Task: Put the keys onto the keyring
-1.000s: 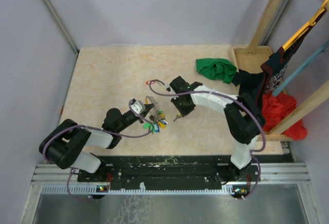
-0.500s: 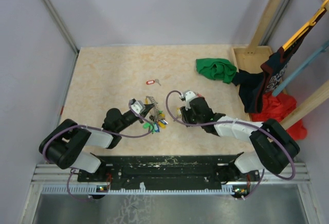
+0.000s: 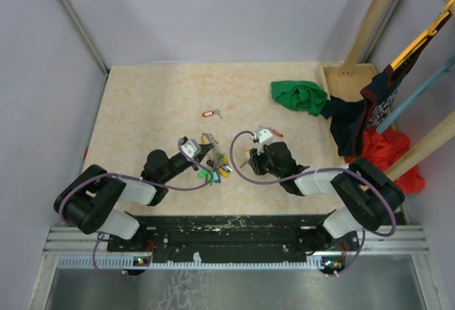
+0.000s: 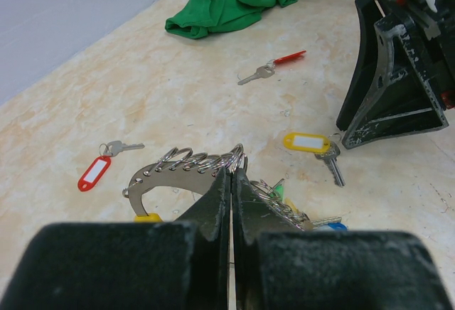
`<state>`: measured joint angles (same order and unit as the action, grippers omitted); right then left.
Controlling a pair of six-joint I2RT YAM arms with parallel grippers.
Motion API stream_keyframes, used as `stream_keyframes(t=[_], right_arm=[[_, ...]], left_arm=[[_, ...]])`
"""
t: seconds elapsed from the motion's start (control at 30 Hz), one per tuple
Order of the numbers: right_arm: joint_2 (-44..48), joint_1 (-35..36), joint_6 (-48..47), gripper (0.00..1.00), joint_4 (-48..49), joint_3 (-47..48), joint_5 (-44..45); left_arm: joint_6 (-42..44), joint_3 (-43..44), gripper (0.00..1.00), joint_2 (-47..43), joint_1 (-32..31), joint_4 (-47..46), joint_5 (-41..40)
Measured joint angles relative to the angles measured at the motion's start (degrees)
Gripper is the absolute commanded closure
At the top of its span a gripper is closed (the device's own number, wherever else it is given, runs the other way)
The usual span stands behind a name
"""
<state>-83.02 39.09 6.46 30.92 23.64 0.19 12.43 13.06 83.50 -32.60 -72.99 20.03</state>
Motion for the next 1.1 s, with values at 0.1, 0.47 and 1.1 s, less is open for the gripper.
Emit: stream_keyframes(t=[0.1,0.47,1.1], right_arm=[[-1.3,0.0,0.0,0.72,0.3,-0.2,0.2],[-4.3,0.0,0.0,0.75,1.8,0.2,1.0],[-6.2,-0.5,-0.3,0.89,2.4,1.6,0.5]], left_arm=[[0.0,0.0,1.0,0.0,0.0,0.0,0.0],[0.0,0.0,1.0,0.0,0.0,0.0,0.0],[0.0,0.0,1.0,0.0,0.0,0.0,0.1]])
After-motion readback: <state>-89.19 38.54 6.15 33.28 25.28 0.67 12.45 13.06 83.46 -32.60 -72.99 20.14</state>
